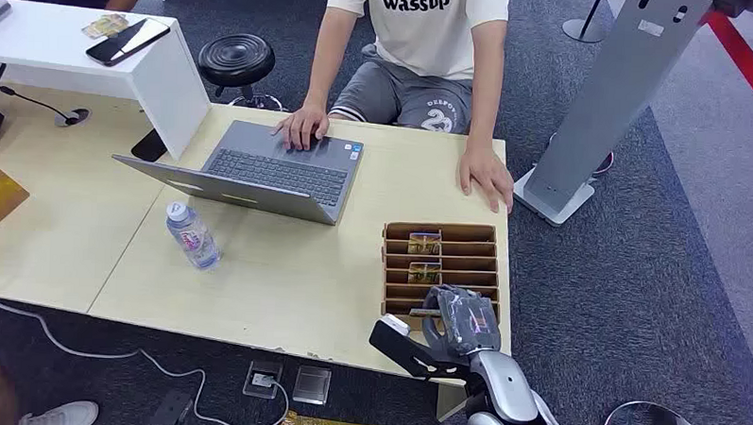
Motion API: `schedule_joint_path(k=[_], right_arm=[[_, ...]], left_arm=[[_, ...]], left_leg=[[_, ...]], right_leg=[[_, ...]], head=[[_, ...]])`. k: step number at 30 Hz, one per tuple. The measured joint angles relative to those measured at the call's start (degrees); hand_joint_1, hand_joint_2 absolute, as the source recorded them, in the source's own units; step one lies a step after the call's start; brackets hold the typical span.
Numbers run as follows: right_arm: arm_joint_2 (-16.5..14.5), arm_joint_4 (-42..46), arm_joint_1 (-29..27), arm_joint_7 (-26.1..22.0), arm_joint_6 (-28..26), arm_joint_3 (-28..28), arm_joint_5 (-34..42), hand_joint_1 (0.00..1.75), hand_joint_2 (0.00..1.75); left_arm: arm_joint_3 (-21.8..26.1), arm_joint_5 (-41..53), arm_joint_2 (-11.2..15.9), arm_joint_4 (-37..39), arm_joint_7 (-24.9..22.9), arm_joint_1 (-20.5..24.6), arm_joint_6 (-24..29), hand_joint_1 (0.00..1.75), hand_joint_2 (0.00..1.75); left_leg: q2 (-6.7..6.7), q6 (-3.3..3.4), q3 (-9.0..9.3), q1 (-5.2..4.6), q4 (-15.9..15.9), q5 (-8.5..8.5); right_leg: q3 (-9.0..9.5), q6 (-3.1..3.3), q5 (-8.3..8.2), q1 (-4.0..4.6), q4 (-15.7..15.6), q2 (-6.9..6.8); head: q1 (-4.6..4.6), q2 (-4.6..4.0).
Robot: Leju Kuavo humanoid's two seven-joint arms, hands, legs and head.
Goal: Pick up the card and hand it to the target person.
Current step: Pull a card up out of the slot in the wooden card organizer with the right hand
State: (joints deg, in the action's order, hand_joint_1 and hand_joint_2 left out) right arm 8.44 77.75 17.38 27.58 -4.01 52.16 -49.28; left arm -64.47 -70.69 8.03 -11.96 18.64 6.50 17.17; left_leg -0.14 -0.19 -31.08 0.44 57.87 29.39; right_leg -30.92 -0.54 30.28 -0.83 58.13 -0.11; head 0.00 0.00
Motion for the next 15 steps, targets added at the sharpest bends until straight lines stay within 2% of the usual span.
schedule_joint_path(k=[6,11,15], right_arm=[[0.0,-0.3,0.3,-0.2,-0.1,0.4,0.3,1.32,1.75],[0.0,-0.3,0.3,-0.1,-0.2,0.6,0.4,1.34,1.75],[0.0,-0.3,0.4,-0.1,-0.4,0.6,0.5,1.46,1.75]], left_arm=[[0.0,0.0,0.1,0.0,-0.1,0.0,0.0,0.00,0.00],[-0.1,0.1,0.1,0.0,-0.2,0.0,0.1,0.00,0.00],[-0.6,0.7,0.1,0.0,-0.1,0.1,0.4,0.00,0.00]], left_leg=[[0.03,0.00,0.00,0.00,0.0,-0.03],[0.02,-0.01,0.01,0.00,0.0,-0.01],[0.02,-0.01,0.01,0.01,0.0,0.00]], right_leg=[[-0.01,0.01,-0.03,0.01,0.0,0.03],[0.01,0.01,-0.01,0.01,0.0,0.02],[0.01,0.01,0.00,0.01,0.0,0.02]], head=[[0.00,0.00],[0.00,0.00],[0.00,0.00]])
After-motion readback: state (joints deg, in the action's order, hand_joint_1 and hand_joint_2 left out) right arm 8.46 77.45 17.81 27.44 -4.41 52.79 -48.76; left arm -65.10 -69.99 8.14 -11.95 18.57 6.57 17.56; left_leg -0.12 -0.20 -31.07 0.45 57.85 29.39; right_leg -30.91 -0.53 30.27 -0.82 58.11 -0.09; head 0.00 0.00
